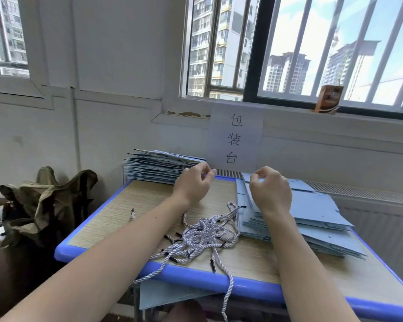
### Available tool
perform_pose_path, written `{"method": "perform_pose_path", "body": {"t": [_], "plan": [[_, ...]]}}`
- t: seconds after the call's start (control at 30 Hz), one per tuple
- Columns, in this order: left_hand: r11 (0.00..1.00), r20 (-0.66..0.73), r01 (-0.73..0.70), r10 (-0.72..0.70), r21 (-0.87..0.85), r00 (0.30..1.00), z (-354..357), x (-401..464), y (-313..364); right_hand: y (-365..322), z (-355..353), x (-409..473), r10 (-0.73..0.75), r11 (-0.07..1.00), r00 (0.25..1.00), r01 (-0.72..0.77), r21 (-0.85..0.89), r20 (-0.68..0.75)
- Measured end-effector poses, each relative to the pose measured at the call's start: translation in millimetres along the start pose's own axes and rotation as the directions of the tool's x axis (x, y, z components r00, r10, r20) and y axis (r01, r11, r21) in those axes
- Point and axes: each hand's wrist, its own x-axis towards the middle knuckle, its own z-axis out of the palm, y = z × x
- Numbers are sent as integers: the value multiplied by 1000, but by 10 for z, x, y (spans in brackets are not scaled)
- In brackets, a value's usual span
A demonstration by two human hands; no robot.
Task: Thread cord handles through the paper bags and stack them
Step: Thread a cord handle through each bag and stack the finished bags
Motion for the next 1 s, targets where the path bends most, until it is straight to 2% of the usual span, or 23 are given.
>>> {"method": "perform_pose_path", "body": {"t": [0.03,0.1,0.17,0.37,0.47,0.53,0.63,0.77,0.9,1.0], "plan": [[1000,57,-18,17,16,998,9,-3,1,54,16,24,49,988,995,-35,-151,90],[999,139,-36,33,18,990,29,-12,0,109,70,25,152,925,937,-23,-379,314],[999,192,-43,41,4,981,43,-21,-2,92,110,7,164,900,894,38,-434,417],[995,353,-93,73,39,933,92,-34,-33,13,61,-18,67,975,895,35,-220,441],[983,377,-146,95,110,921,116,-25,-46,-4,2,3,33,999,949,-42,21,314],[982,359,-157,109,107,927,130,-15,-66,-24,-14,-2,44,992,973,-70,109,226],[989,339,-139,113,52,934,137,-18,-74,6,8,-5,77,996,976,-84,23,201],[990,383,-140,117,33,916,110,-43,-17,46,46,5,140,984,932,-93,-154,335],[992,507,-123,117,-22,854,78,-89,24,12,41,15,103,995,899,-86,-60,426],[990,523,-136,103,25,846,84,-83,22,-5,28,6,63,996,899,-84,31,433]]}}
